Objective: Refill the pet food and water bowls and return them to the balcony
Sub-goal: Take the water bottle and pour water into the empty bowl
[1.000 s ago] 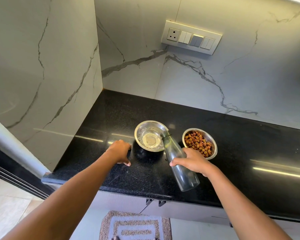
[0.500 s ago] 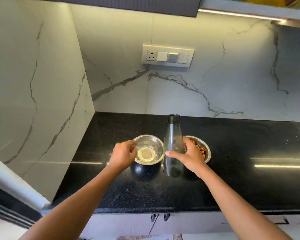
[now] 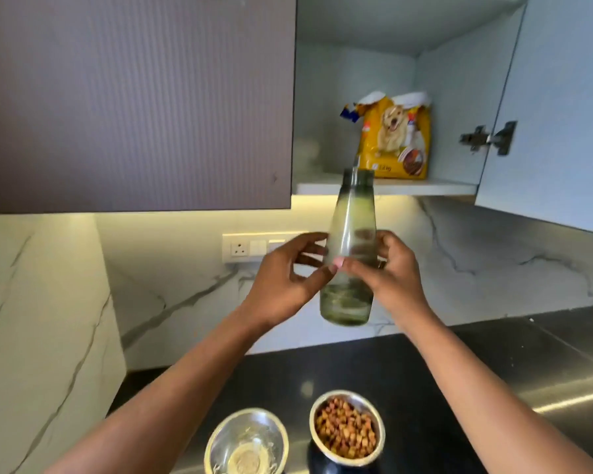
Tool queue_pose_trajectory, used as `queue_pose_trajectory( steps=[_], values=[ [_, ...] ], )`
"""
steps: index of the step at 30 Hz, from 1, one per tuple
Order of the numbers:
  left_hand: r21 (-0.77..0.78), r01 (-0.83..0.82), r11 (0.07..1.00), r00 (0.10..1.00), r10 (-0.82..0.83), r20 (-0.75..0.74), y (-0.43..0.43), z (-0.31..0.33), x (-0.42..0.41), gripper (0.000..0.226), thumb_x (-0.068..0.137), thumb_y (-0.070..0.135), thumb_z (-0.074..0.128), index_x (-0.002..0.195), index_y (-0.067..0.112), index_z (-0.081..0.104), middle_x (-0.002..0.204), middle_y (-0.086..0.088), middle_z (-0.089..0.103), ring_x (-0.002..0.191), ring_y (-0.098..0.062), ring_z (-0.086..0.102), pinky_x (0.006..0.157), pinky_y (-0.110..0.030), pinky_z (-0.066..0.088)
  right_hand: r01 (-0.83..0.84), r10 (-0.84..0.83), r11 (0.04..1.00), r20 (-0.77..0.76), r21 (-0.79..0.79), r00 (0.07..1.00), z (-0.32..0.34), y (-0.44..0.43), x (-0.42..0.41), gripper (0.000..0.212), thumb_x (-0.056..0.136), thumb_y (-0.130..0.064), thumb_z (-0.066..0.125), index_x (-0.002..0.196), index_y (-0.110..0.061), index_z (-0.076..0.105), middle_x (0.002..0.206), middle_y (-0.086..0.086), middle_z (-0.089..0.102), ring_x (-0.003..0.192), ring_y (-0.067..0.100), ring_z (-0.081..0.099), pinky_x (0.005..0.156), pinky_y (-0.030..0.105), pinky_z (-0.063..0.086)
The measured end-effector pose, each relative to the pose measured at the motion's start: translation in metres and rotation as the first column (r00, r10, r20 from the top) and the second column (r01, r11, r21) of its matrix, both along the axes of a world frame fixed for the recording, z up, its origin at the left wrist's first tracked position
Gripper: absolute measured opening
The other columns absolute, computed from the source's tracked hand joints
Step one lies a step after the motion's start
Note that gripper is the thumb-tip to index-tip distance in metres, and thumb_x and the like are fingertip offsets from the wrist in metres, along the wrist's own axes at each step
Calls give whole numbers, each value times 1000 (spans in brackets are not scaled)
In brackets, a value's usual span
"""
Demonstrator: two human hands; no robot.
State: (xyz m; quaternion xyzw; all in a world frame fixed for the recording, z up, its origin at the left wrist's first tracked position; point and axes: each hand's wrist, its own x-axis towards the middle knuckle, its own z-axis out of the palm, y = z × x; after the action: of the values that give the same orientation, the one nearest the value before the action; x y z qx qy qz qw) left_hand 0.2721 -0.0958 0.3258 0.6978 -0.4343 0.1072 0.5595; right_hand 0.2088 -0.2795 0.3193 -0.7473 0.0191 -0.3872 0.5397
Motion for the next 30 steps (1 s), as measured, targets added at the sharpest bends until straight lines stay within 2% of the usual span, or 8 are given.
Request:
queue_pose_trajectory(
  steps=[6,8,12,14,16,21,25,30],
  values=[
    [-19,-91,996,975,93,202,-46,95,2,74,78,45,82,142,21,51,118,8,67,99,-10,69,84,-31,59,8,-5,1000,140,-21,990,108,-37,18,51,64,-39,95,107,-20,73,97,-1,83,89,18,80,85,46,66],
    [-16,-150,988,954,149,260,-61,122,5,79,77,48,83,143,19,49,115,10,62,100,-10,66,83,-28,56,-26,27,1000,146,-9,989,137,-50,31,46,71,-33,94,109,-18,74,97,0,83,87,18,81,79,42,67],
    [14,-278,961,913,260,313,-90,165,27,84,76,45,84,144,14,46,125,0,64,106,-13,60,85,-29,53,-67,72,997,128,-48,989,182,-74,62,51,70,-43,93,111,-19,75,103,1,82,90,20,80,69,33,64],
    [40,-327,944,907,301,295,-103,181,43,85,75,41,86,143,13,45,127,-5,64,104,-16,61,86,-38,58,-98,105,992,95,-76,990,196,-86,82,48,73,-41,93,110,-18,73,105,3,80,87,20,79,68,33,65],
    [64,-350,935,914,326,240,-113,190,61,89,71,35,90,144,13,43,123,-7,65,100,-22,67,83,-46,61,-93,101,987,54,-127,993,205,-95,104,59,67,-49,93,113,-21,71,108,1,79,93,21,79,78,41,67],
    [117,-452,884,886,431,169,-135,186,105,98,67,25,93,147,16,37,124,-9,64,103,-28,68,86,-47,61,-141,118,952,-99,-273,988,208,-110,155,79,52,-63,86,120,-27,66,112,-3,76,98,24,77,81,48,67],
    [152,-533,832,845,512,154,-149,181,138,83,73,24,90,140,17,42,118,-1,60,106,-21,61,92,-38,56,-148,120,945,-110,-293,987,203,-119,195,76,59,-59,87,125,-25,67,111,-3,77,97,21,76,81,47,66],
    [245,-576,780,817,557,149,-161,186,161,72,80,19,84,139,17,42,124,-7,58,107,-25,60,93,-40,57,-103,75,915,-88,-390,993,201,-122,228,61,86,-40,82,137,-15,60,122,3,69,111,25,67,94,44,61]
  ],
)
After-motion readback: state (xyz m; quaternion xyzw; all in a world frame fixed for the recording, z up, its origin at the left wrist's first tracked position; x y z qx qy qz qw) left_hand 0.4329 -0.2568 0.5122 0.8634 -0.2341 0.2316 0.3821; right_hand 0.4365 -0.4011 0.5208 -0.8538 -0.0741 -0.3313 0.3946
